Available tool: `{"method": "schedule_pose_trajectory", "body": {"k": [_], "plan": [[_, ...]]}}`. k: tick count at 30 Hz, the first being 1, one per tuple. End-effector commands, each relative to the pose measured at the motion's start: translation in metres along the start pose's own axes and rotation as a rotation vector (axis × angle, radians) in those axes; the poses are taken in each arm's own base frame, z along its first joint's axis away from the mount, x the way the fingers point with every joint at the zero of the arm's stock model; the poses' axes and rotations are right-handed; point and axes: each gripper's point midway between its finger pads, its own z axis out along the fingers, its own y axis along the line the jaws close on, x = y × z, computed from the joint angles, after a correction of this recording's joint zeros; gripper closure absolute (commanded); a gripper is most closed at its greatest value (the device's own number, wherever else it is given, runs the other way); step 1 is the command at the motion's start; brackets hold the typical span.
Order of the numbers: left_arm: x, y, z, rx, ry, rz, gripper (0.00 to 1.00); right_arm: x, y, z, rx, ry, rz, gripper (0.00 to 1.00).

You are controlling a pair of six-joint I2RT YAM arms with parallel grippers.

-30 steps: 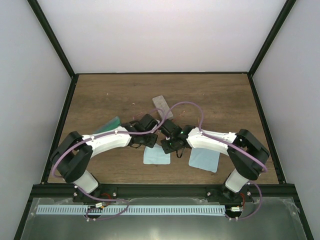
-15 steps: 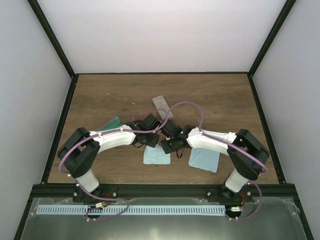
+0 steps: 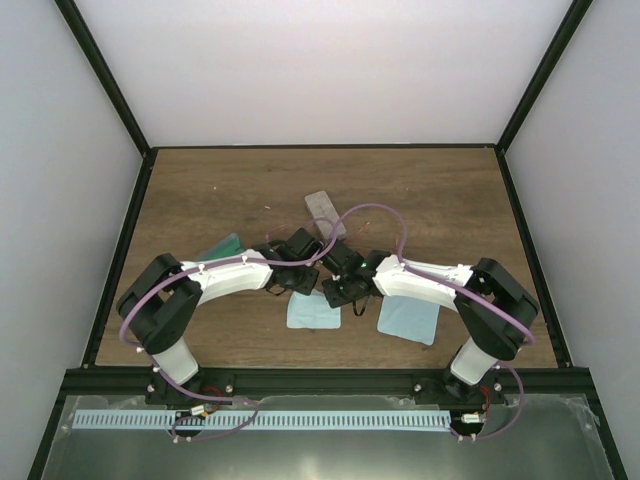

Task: Organize the sunglasses
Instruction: Fold the glasses cleaning cloth at the center of the board.

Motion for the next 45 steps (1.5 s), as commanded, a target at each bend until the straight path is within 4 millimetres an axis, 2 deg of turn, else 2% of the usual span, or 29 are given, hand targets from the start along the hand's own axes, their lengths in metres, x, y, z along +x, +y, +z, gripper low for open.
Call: {"method": "schedule_pose_trajectory", "body": {"k": [1,8,16,22,31,45], "plan": [[0.004,-0.003,0.003,0.006,0.01,0.008,0.79,-0.014,0.009,-0.006,-0.01,-0.039,-0.006,0.98],[0.009,-0.004,0.008,0.013,0.026,0.006,0.8,-0.014,0.009,-0.006,-0.007,-0.037,-0.005,0.98],[0.021,-0.002,0.009,0.018,0.046,0.0,0.96,-0.015,0.009,-0.005,-0.008,-0.038,-0.005,0.98],[0.02,-0.003,0.005,0.029,0.033,-0.01,0.96,-0.015,0.01,-0.007,-0.009,-0.04,-0.007,0.98],[0.011,-0.008,-0.019,0.068,-0.024,-0.047,0.96,-0.017,0.012,-0.015,-0.027,-0.054,-0.021,0.98],[0.033,-0.005,-0.027,0.097,-0.012,-0.077,0.96,-0.014,0.023,-0.023,-0.042,-0.058,-0.052,0.98]]}}
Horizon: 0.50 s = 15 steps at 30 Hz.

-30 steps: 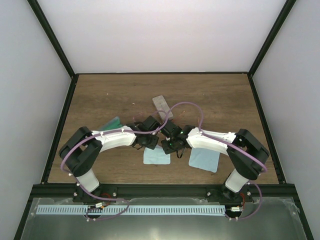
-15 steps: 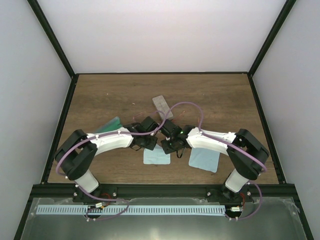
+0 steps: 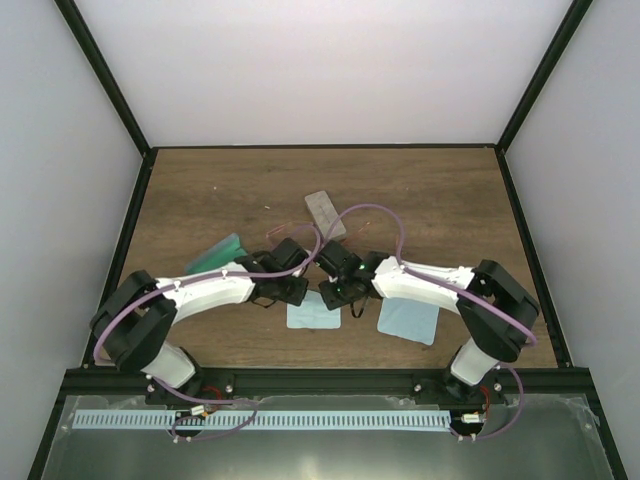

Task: Organize the sunglasses
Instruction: Fold the glasses cleaning cloth at the center of the board.

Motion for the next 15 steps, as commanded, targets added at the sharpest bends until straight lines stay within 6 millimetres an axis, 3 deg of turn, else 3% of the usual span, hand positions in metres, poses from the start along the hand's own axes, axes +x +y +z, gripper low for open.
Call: {"method": "schedule_pose_trajectory", "body": {"k": [1,15], "plan": [[0.003,-0.004,-0.008,0.029,-0.018,-0.012,0.96,-0.014,0.013,-0.019,-0.028,-0.051,-0.024,0.98],[0.028,-0.002,-0.016,0.066,-0.007,-0.039,0.96,0.002,0.022,-0.016,-0.029,-0.019,-0.055,0.98]]}}
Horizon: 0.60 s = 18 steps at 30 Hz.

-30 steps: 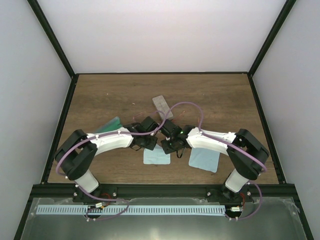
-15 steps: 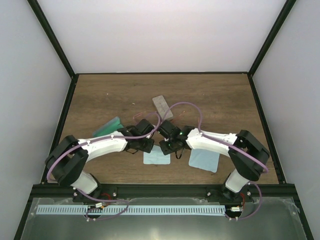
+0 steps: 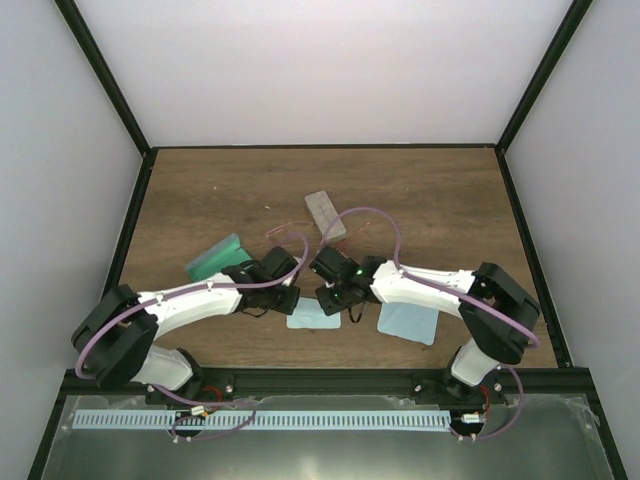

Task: Organize the sunglasses
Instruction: Fold the glasses cleaning cloth at the center of the board.

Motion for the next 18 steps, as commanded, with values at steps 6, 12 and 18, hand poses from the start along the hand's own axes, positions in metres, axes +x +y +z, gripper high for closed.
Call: {"method": "schedule_pose_trajectory", "body": {"k": [6,12,18], "plan": [[0.009,-0.01,0.0,0.045,0.002,-0.012,0.96,-0.001,0.008,-0.009,-0.014,-0.013,-0.01,0.98],[0.009,-0.016,0.002,0.061,0.005,-0.009,0.96,-0.002,0.001,-0.01,0.021,-0.02,0.006,0.98],[0.005,-0.018,0.001,0.065,-0.002,-0.008,0.96,-0.017,0.001,-0.014,0.049,-0.055,0.011,0.98]]}}
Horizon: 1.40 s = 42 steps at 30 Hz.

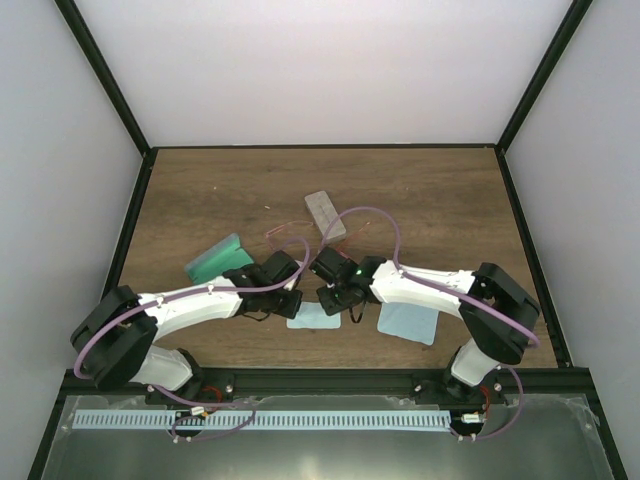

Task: Organize the sunglasses
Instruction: Fold the glasses cleaning cloth at the center of the board.

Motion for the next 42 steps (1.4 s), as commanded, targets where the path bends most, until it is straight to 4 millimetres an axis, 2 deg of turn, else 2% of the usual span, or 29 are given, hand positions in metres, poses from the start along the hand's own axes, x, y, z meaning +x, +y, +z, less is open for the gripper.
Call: {"method": "schedule_pose_trajectory", "body": {"k": [1,11,21,25,30,36,42], "plan": [[-0.005,-0.007,0.0,0.022,-0.013,0.0,0.96,-0.02,0.005,-0.013,0.015,-0.058,0.006,0.98],[0.007,-0.003,0.003,0.018,0.008,-0.005,0.96,-0.006,0.009,-0.004,-0.023,-0.011,-0.004,0.98],[0.006,0.0,0.002,0.003,-0.001,-0.01,0.96,0.002,0.013,0.001,-0.051,0.021,-0.016,0.98],[0.001,0.008,-0.001,-0.048,-0.021,-0.028,0.96,0.001,0.013,-0.001,-0.053,0.014,-0.015,0.98],[0.001,0.006,0.001,-0.041,-0.013,-0.023,0.96,0.006,0.013,0.001,-0.059,0.028,-0.022,0.98],[0.003,-0.001,0.004,-0.006,0.002,-0.012,0.96,0.009,0.013,0.003,-0.063,0.037,-0.025,0.92],[0.007,-0.004,0.004,0.009,0.007,-0.002,0.86,0.009,0.016,0.004,-0.079,0.038,-0.036,0.85]]}}
